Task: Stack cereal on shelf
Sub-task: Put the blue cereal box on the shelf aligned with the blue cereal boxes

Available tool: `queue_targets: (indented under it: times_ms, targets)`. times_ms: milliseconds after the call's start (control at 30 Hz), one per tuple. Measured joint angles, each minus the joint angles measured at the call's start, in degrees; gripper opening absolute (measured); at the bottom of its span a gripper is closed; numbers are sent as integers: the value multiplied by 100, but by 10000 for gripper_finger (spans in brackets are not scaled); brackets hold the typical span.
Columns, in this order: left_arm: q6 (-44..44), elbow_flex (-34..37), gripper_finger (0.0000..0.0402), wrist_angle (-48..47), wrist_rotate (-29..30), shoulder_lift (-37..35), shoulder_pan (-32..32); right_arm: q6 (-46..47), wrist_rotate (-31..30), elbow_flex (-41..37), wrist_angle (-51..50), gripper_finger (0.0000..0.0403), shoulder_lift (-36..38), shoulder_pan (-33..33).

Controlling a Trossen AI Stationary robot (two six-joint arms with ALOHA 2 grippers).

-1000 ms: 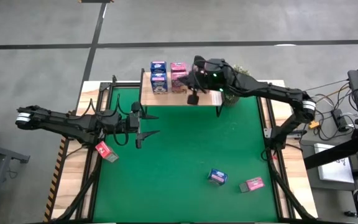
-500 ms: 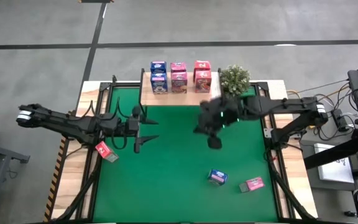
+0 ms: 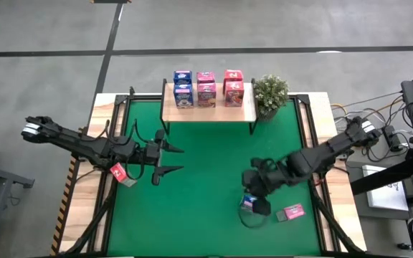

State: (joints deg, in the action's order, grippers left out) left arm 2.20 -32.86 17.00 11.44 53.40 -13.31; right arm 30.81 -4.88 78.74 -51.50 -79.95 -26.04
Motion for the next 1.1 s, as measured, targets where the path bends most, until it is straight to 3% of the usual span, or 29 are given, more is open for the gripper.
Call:
queue_targets:
  times_ms: [267,400,633,900,1100]
  targets:
    - [286,-179,232,88,0,14,-3,1365,-1450,-28,-332,9,-3,-989]
    - [486,-305,232,45,0,14,-1,1777,-1615,-165,-328,22,-3,-1195]
    - [702,-374,232,-1,0,11,1,2380,-1619,-483,-271,110,-3,-1262]
    - [895,-374,232,4,0,14,1,2360,-1624,-627,-68,227,-272,-1415]
    - [911,-374,232,4,0,14,1,2289,-1609,-627,-32,264,-745,-1476]
